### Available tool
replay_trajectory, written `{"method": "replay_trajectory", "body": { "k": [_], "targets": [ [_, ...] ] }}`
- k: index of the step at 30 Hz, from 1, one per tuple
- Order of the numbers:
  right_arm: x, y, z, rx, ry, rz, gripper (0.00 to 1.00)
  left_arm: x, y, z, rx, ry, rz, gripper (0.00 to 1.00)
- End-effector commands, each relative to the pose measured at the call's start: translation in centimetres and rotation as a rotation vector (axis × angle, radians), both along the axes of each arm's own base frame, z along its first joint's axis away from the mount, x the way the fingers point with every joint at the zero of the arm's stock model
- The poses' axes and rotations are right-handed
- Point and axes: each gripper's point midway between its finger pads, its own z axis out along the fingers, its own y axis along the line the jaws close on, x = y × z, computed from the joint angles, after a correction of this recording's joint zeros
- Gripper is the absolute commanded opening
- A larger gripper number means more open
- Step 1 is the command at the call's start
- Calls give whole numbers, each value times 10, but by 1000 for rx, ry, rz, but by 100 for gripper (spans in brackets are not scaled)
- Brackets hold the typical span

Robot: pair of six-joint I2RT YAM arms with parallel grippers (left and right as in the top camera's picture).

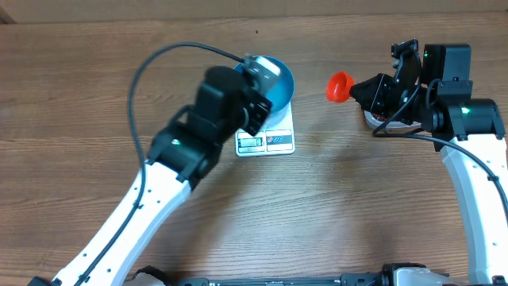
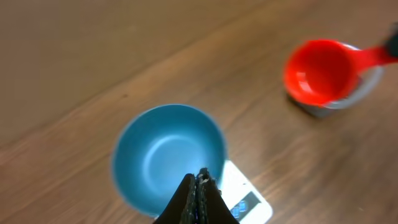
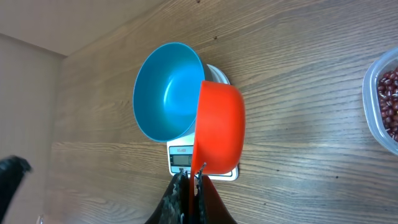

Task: Scoop item into bowl and weigh 150g on scale
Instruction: 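Withdraw the left gripper from the scale to a hover pose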

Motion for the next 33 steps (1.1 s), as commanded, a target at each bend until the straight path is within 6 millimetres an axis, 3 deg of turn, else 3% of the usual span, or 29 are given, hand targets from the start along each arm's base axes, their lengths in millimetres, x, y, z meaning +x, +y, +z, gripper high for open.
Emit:
{"method": "replay_trajectory", "body": {
  "k": [1,6,9,11,17,26,33],
  "targets": [
    [2,0,6,-2,-26,5,4,5,24,7,-3,9,63,4],
    [4,-1,7,-4,-35,3,4,-15,47,-32,197,120,-5,4],
    [4,-1,8,-4,-38,3,4,-22,51,-41,418,48,-193,4],
    [5,-1,8,-4,-39,3,4,-15,56,-37,505,-13,-217,4],
    [4,-1,7,-3,-36,3,4,-18,51,-27,356,-1,-253,4],
    [5,-1,8,-4,-39,3,4,-29,75,-17,164,90,-206,4],
    [4,-1,8,-3,-38,3,4,-36,81,-25,157,145,-204,4]
  ]
}}
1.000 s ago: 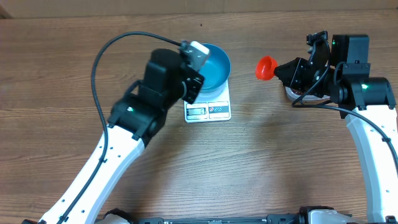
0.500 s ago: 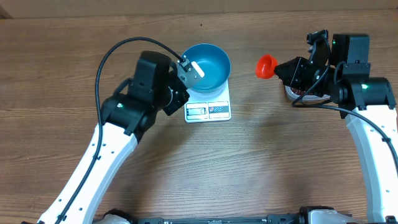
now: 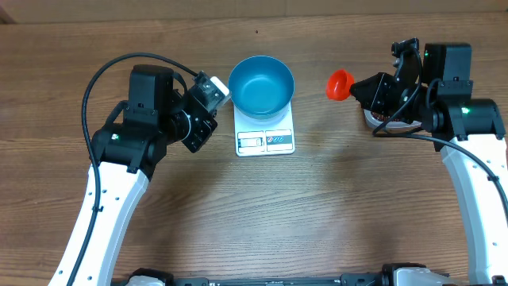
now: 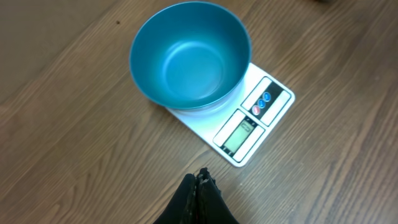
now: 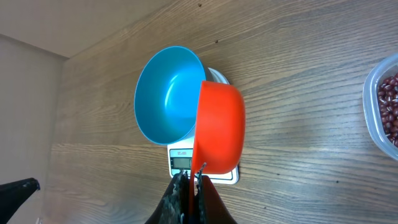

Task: Scoop item into bowl and weigh 150g on scale
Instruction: 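Withdraw the left gripper from the scale to a hover pose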

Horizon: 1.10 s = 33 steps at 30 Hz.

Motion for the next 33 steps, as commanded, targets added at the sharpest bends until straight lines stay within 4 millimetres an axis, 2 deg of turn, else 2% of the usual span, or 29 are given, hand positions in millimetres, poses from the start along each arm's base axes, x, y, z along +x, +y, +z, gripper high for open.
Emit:
{"method": "replay_trajectory", "body": {
  "k": [1,2,3,4,33],
  "targets": [
    [2,-1,6,-3,-23,3,4,-3,-5,14,-54,-14,-12,8],
    [2,-1,6,-3,-23,3,4,-3,-5,14,-53,-13,-12,18],
    [2,-1,6,-3,-23,3,4,-3,-5,14,-53,-12,-11,77],
    [2,-1,6,-3,-23,3,4,-3,-5,14,-53,-13,-11,100],
    [-2,-1,2,-3,0,3,4,-15,-2,3,-38,57,-8,100]
  ]
}}
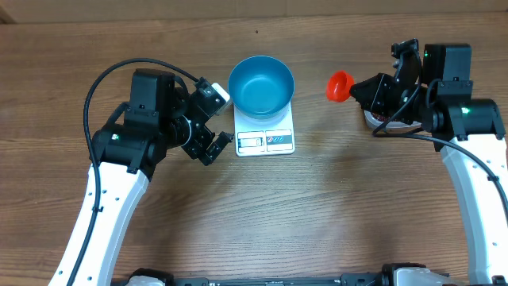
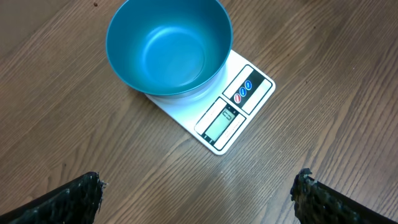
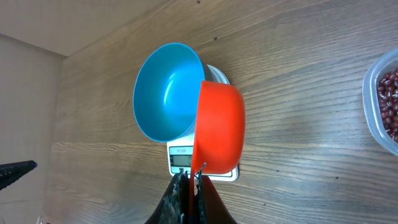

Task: Scoop item into bowl and weigh 150g on scale
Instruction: 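Withdraw the left gripper from the scale to a hover pose, then move the held scoop with the right gripper over the bean tub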

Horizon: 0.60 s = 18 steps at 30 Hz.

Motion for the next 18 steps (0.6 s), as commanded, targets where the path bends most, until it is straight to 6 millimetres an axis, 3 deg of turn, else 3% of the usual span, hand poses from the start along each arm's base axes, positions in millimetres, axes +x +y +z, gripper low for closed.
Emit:
{"method": "replay_trajectory", "body": {
  "k": [1,18],
  "targets": [
    [0,-1,4,-3,-15,3,4,-2,-1,11,-30,-11,9,99],
    [-1,-1,3,-4,-5,3,4,-2,-1,11,-39,1,24,99]
  ]
}}
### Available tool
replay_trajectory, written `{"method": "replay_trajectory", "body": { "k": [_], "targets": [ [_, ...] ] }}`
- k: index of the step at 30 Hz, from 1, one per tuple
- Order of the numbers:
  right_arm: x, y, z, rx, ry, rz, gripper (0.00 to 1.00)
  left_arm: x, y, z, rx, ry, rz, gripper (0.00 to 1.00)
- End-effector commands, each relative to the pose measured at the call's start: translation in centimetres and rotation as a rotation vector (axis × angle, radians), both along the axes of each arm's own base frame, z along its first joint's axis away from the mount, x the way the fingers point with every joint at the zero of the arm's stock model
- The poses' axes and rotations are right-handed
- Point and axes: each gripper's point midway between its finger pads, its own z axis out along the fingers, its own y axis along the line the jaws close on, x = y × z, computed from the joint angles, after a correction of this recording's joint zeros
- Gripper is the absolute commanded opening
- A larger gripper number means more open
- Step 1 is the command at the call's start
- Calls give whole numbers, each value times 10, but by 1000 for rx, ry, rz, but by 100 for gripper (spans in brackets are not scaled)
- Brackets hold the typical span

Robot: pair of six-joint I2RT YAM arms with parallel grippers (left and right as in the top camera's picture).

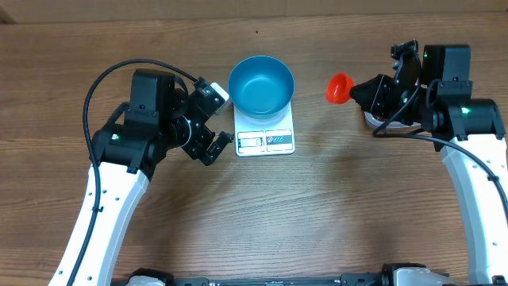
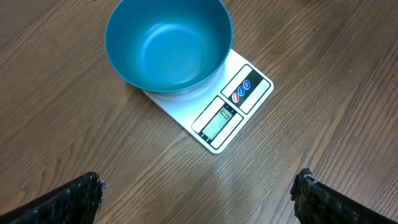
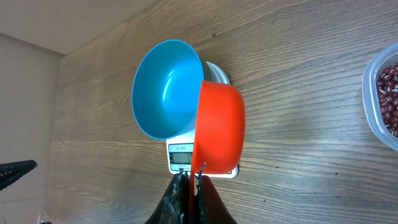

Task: Scoop item into bowl and weigh 150g on scale
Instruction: 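Move the held scoop with the right gripper over the bean tub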

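Note:
An empty blue bowl stands on the white scale, whose display is lit. My left gripper is open just left of the scale, its fingertips wide apart over bare wood. My right gripper is shut on the handle of a red scoop, held in the air right of the bowl. In the right wrist view the red scoop is seen side-on, its inside hidden, in front of the bowl. A clear container of red beans sits at the far right.
The bean container lies mostly hidden under the right arm. The wooden table's far edge runs along the top of the overhead view.
My left gripper was shut above the bowl. It then stood shut left of the scale, with the bowl on the scale. Later it was open in the same place and stays so. My right gripper has held the red scoop still throughout.

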Motion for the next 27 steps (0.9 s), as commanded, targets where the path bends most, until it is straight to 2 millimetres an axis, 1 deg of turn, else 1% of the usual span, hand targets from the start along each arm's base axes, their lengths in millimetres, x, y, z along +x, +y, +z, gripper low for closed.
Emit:
{"method": "replay_trajectory", "body": {
  "k": [1,9,12,14,17,20,24,27],
  "targets": [
    [1,-1,4,-4,-16,4,4,-1,-1,12,-26,-21,2,100],
    [-1,0,3,-7,-12,10,4,-1,-1,12,-26,-21,2,99],
    [-6,-2,0,-22,10,19,4,-1,-1,12,-26,-21,2,100],
    [-13,-7,-3,-49,50,0,4,-1,-1,12,-25,-20,2,99],
    [-22,-17,1,-106,92,-40,4,-1,-1,12,-26,-21,2,100],
    [-29,-32,19,-181,102,-93,4,-1,-1,12,-26,-21,2,99],
    [-38,-58,52,-300,83,-189,3,-1,-1,12,-26,-21,2,100],
    [-39,-76,72,-359,48,-259,3,-1,-1,12,-26,-21,2,100]
  ]
}}
